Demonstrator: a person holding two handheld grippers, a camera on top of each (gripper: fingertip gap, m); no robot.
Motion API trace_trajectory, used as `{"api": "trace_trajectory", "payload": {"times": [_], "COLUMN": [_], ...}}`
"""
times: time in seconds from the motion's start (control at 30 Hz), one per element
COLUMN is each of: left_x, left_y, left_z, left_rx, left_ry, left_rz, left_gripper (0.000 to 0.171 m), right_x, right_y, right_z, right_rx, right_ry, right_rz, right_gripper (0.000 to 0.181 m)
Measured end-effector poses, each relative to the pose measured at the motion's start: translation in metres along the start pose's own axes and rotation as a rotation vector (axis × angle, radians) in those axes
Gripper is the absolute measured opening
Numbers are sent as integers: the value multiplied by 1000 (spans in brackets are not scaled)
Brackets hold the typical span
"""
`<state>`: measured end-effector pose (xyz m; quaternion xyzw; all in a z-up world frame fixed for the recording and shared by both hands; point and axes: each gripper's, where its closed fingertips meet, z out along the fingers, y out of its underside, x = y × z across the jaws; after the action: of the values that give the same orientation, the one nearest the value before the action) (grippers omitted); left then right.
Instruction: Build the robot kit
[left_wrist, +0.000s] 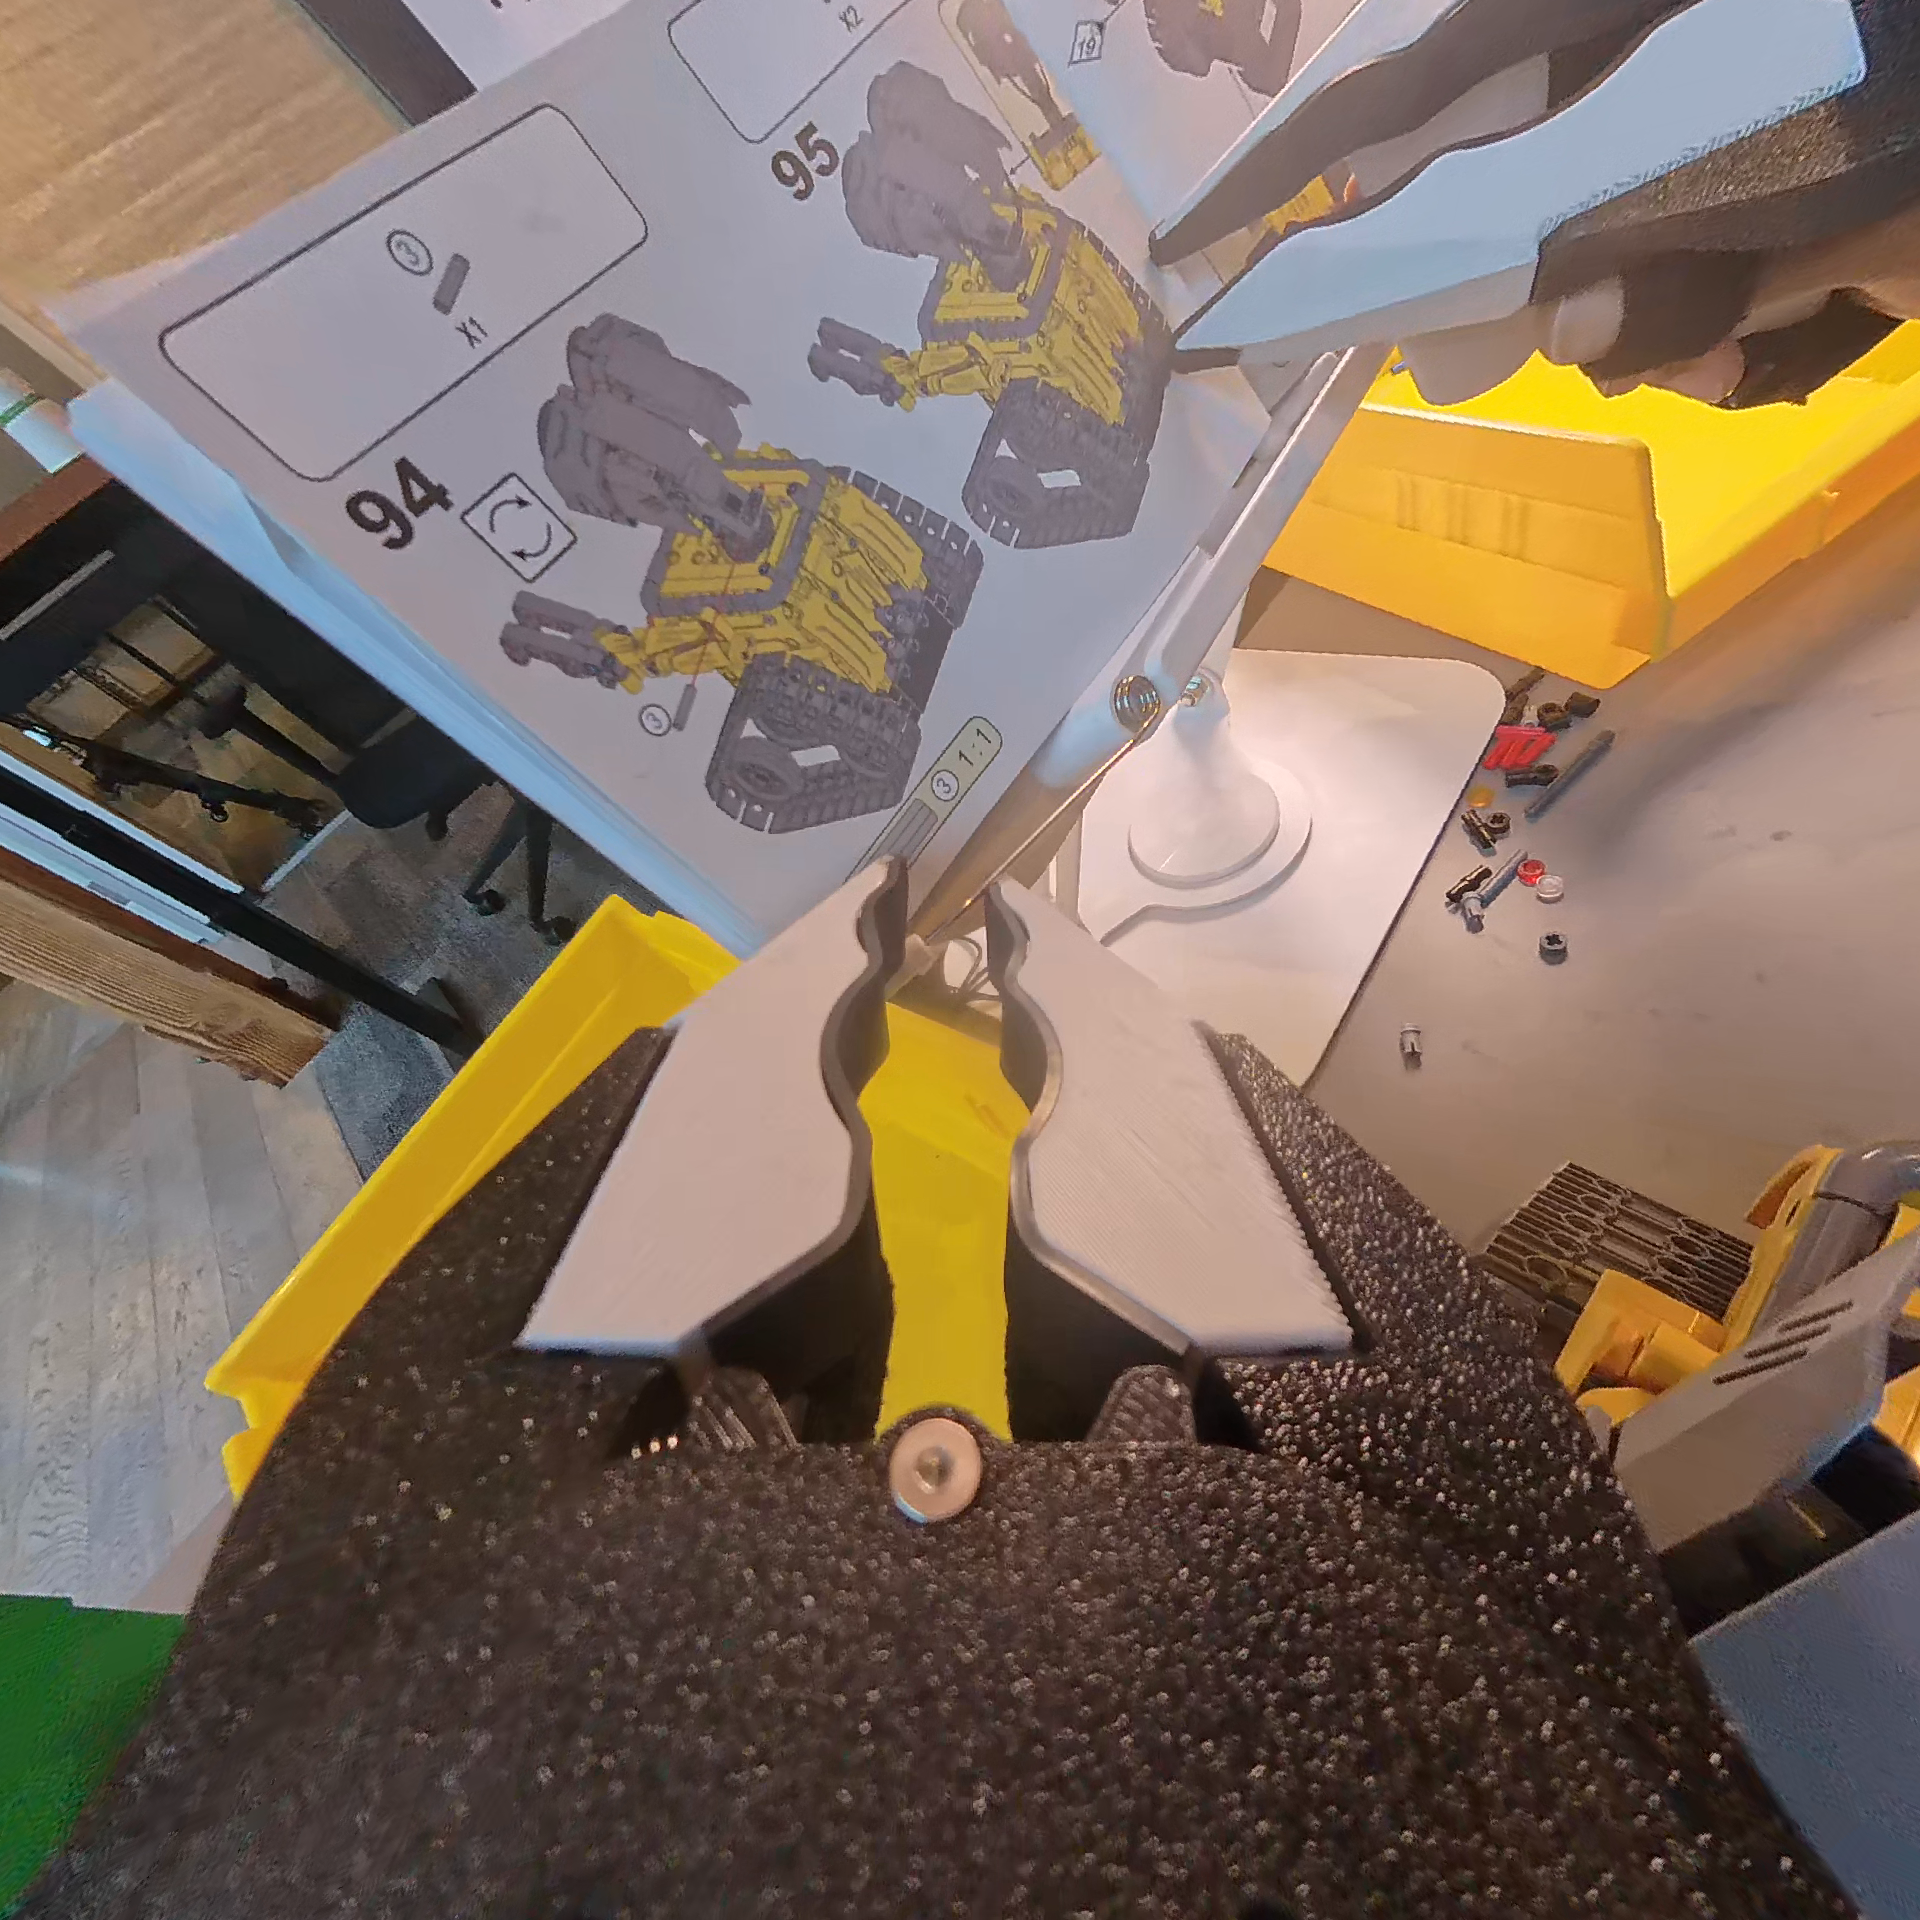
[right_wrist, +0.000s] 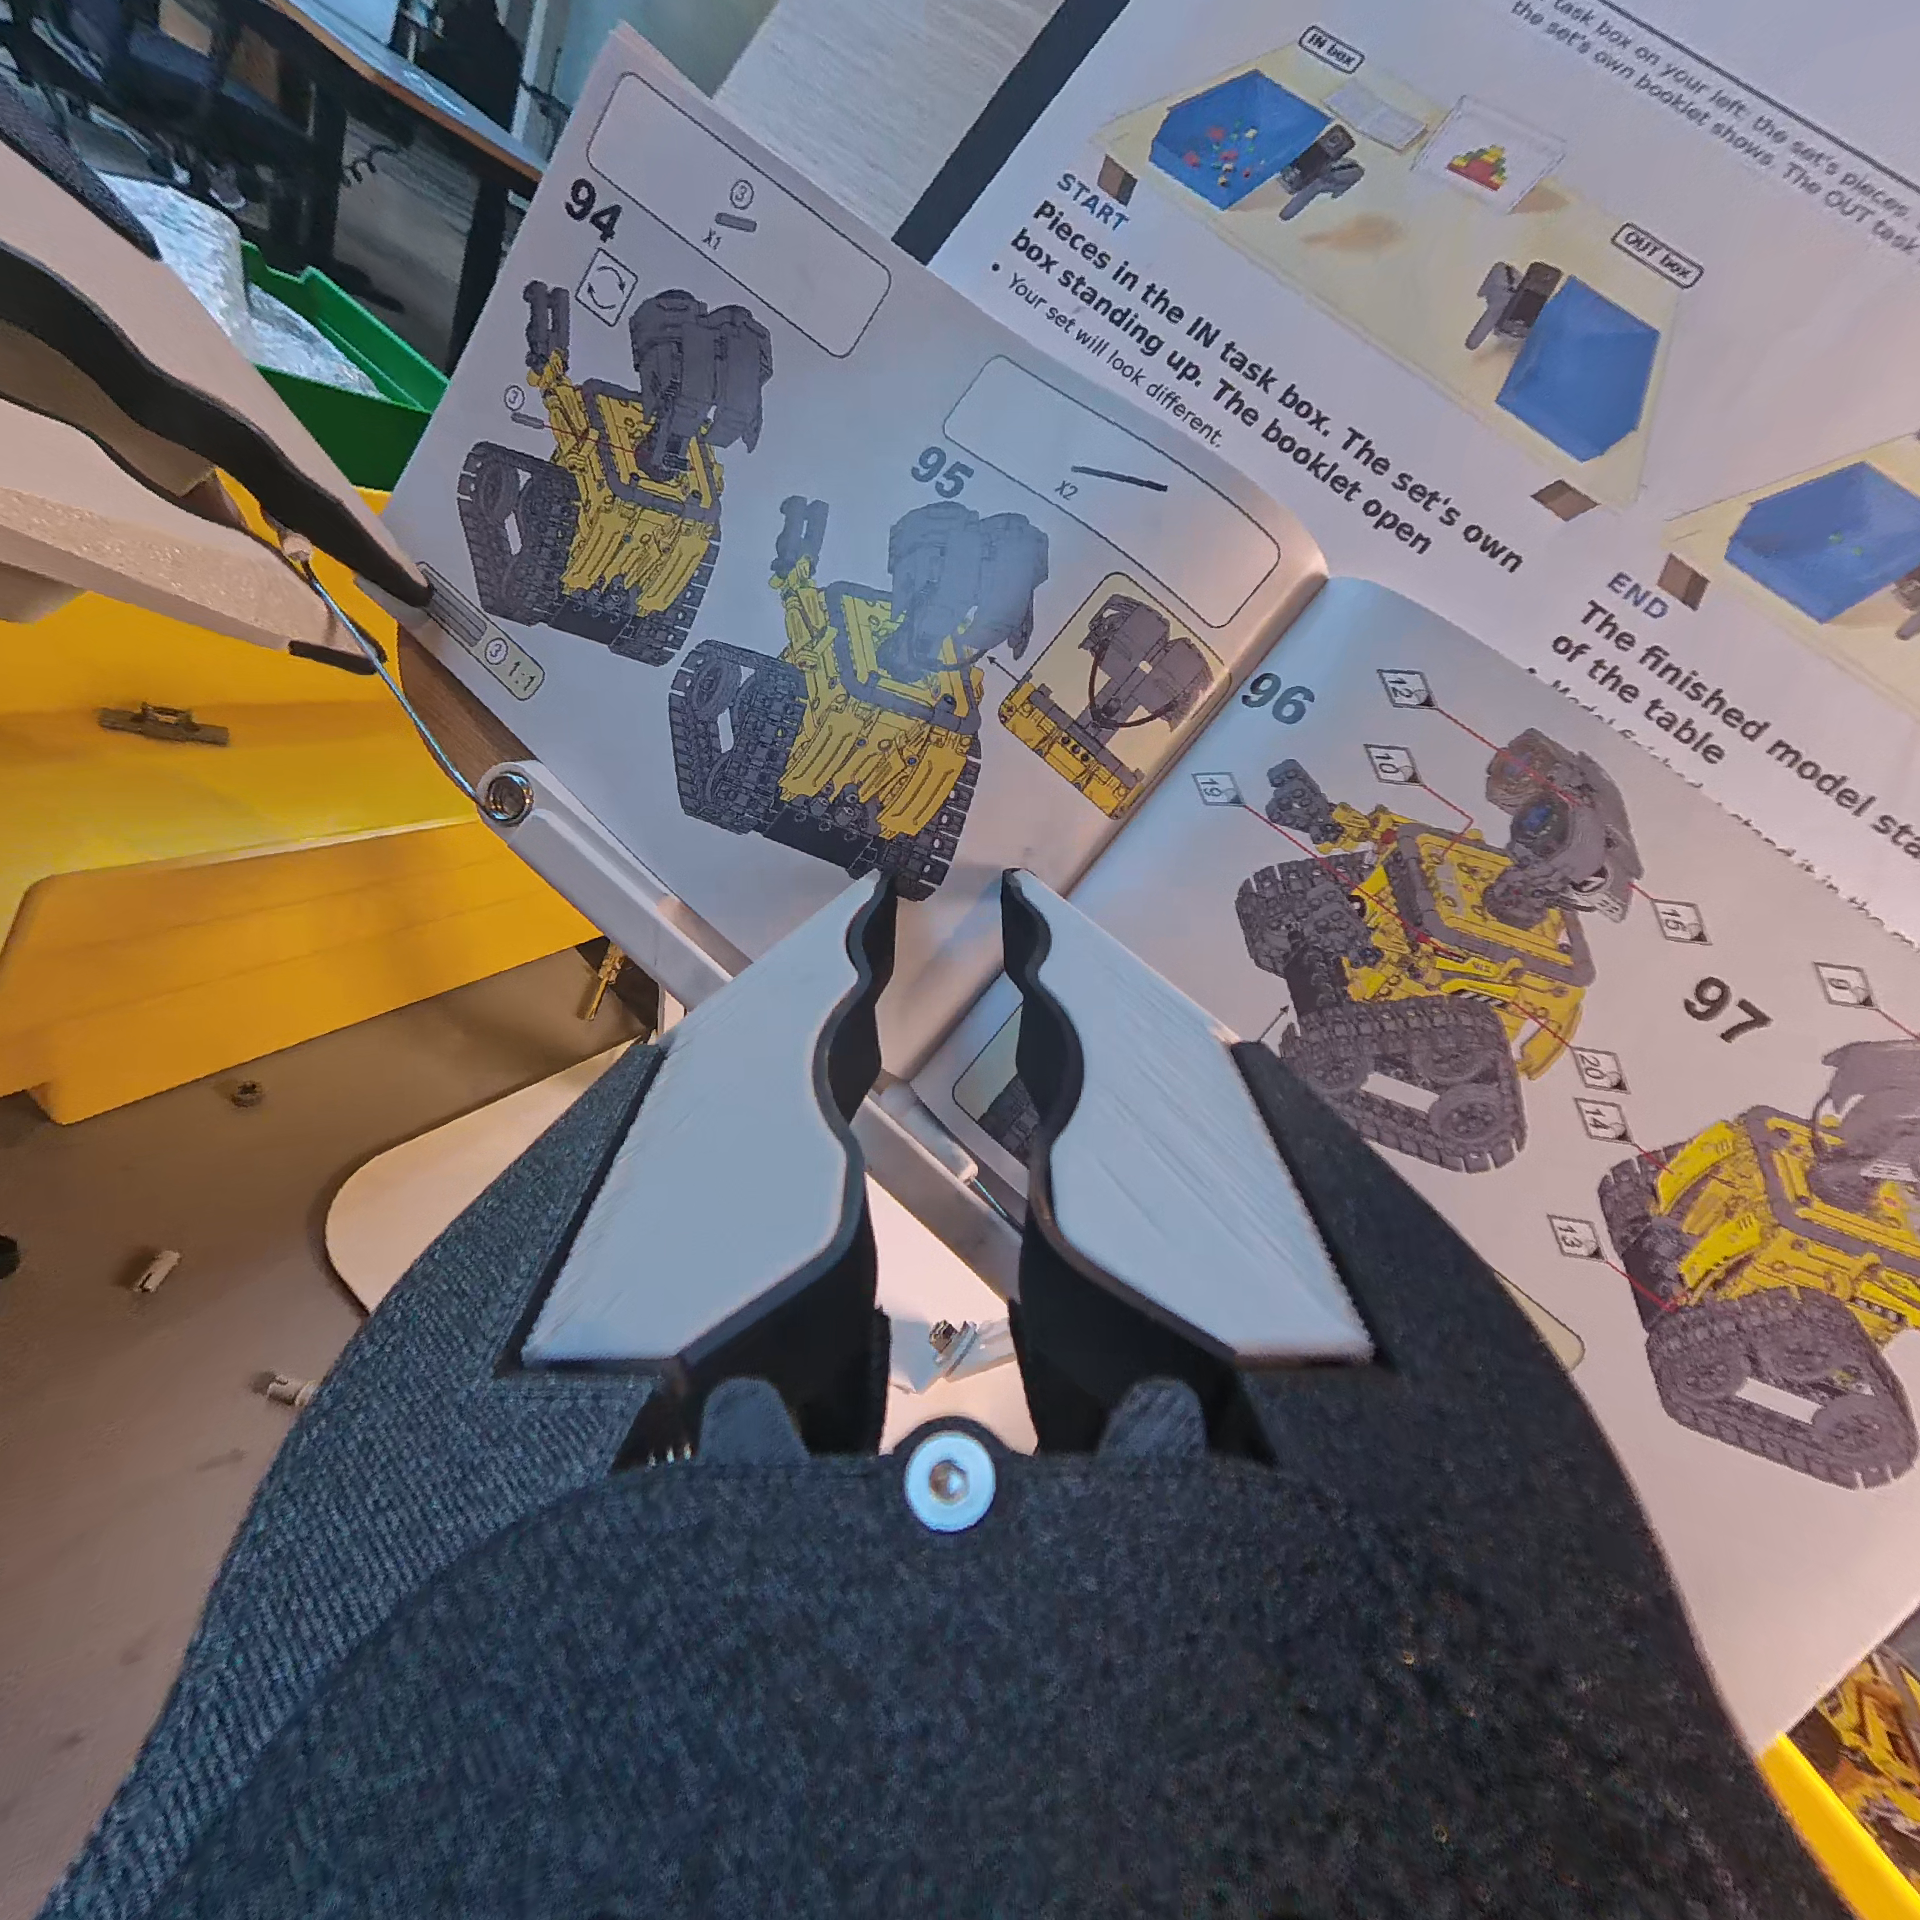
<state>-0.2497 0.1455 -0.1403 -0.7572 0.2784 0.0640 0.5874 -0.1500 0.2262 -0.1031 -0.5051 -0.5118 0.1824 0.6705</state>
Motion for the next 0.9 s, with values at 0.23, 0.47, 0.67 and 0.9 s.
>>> {"api": "trace_trajectory", "payload": {"times": [0.23, 0.47, 0.67, 0.9], "left_x": [-4, -6, -6, -6], "left_y": [-7, -7, -4, -3], "left_z": [0, 2, 4, 4], "left_rx": [16, 26, 59, 78], "left_ry": [-44, -59, -61, -99], "left_rz": [46, 45, 53, 131], "left_gripper": [14, 15, 17, 18], "right_x": [0, 0, 0, 0], "right_y": [0, 0, 0, 0], "right_z": [1, 2, 1, 1], "right_rx": [-3, -3, -1, 2], "right_ry": [6, 6, 0, -5], "right_rz": [-5, -7, -4, 3], "right_gripper": [20, 20, 20, 20]}}
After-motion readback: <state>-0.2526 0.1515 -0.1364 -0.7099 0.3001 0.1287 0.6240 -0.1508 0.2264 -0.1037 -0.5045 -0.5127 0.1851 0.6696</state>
